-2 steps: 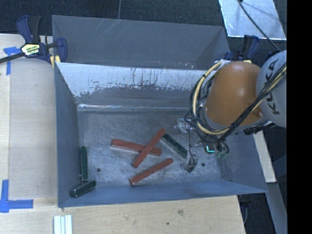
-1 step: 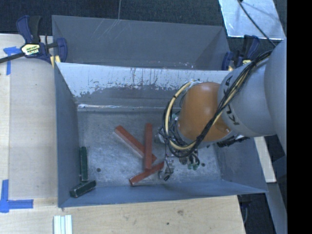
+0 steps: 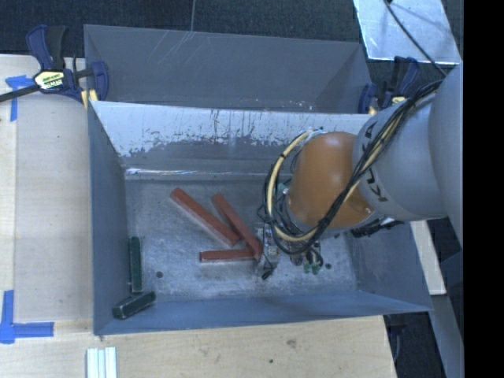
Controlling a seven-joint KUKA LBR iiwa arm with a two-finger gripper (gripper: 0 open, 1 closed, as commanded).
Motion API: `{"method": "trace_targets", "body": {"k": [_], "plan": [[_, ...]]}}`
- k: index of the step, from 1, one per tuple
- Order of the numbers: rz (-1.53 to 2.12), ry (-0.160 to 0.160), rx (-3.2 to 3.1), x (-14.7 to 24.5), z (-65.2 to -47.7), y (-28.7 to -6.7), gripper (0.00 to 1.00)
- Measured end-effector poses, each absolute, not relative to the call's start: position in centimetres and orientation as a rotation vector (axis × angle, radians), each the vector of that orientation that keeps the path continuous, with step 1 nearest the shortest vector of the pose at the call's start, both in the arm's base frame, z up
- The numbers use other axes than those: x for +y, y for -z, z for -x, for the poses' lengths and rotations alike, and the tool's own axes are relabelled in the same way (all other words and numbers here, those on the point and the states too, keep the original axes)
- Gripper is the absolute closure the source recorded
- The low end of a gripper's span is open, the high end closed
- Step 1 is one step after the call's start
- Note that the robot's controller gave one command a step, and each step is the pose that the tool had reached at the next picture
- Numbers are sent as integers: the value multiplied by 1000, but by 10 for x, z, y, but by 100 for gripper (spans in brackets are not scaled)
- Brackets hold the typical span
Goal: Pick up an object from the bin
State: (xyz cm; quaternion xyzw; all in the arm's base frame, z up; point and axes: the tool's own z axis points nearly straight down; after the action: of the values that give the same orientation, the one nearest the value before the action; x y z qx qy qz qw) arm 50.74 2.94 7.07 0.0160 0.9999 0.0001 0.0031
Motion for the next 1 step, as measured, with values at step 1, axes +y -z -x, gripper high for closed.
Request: {"method": "trace_targets", "body": {"k": [1], "plan": [[-14, 4, 3134, -26, -514, -70, 100]]}}
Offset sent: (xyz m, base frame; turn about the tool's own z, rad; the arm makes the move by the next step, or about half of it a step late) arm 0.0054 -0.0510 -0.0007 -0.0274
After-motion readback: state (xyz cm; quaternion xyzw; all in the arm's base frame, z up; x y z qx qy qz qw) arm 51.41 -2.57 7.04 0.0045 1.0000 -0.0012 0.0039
